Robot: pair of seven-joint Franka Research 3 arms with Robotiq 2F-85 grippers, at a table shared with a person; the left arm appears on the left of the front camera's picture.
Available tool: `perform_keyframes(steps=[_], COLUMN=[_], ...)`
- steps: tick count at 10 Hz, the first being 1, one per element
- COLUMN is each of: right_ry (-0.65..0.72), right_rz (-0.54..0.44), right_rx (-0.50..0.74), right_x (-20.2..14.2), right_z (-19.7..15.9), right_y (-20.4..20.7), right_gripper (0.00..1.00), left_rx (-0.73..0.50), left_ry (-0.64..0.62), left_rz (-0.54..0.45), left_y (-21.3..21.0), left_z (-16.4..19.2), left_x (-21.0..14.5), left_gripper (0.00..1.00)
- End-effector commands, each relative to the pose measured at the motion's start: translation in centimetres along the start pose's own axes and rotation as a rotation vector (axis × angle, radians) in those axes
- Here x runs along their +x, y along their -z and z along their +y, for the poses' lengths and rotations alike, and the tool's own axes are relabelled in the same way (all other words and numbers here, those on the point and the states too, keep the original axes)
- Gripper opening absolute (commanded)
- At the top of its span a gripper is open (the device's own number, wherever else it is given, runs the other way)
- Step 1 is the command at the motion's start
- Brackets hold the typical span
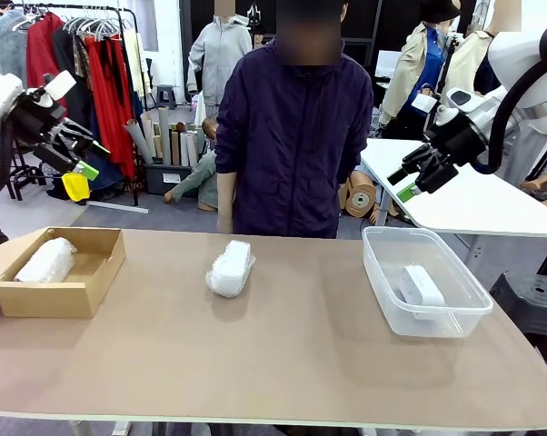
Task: Separate and place wrapped and unwrapped clocks.
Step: Pick up the Digital clock indicated by the person.
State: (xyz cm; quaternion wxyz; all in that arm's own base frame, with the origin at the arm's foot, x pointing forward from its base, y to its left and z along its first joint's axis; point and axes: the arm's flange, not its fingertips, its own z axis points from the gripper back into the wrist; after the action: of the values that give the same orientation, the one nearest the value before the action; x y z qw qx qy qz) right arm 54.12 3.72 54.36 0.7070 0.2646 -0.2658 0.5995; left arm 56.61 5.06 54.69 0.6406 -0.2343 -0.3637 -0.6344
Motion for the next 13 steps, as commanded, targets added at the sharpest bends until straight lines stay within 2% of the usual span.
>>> perform_keyframes(steps=[1, 13], right_ry=[0.012, 0.012], right_rz=[0.0, 0.0], right_rx=[-0.005, -0.005], right_x=[0.31, 0.31], right_z=[-0.02, -0.02], right_y=[-0.06, -0.06], right_gripper=[1.0, 1.0], left_rx=[0.005, 0.005], left_ry=[0.001, 0.001], left_rz=[0.0, 0.0], left_y=[-0.11, -0.11], left_z=[0.07, 0.07], left_x=[0.11, 0.11], left_gripper=[1.0, 1.0])
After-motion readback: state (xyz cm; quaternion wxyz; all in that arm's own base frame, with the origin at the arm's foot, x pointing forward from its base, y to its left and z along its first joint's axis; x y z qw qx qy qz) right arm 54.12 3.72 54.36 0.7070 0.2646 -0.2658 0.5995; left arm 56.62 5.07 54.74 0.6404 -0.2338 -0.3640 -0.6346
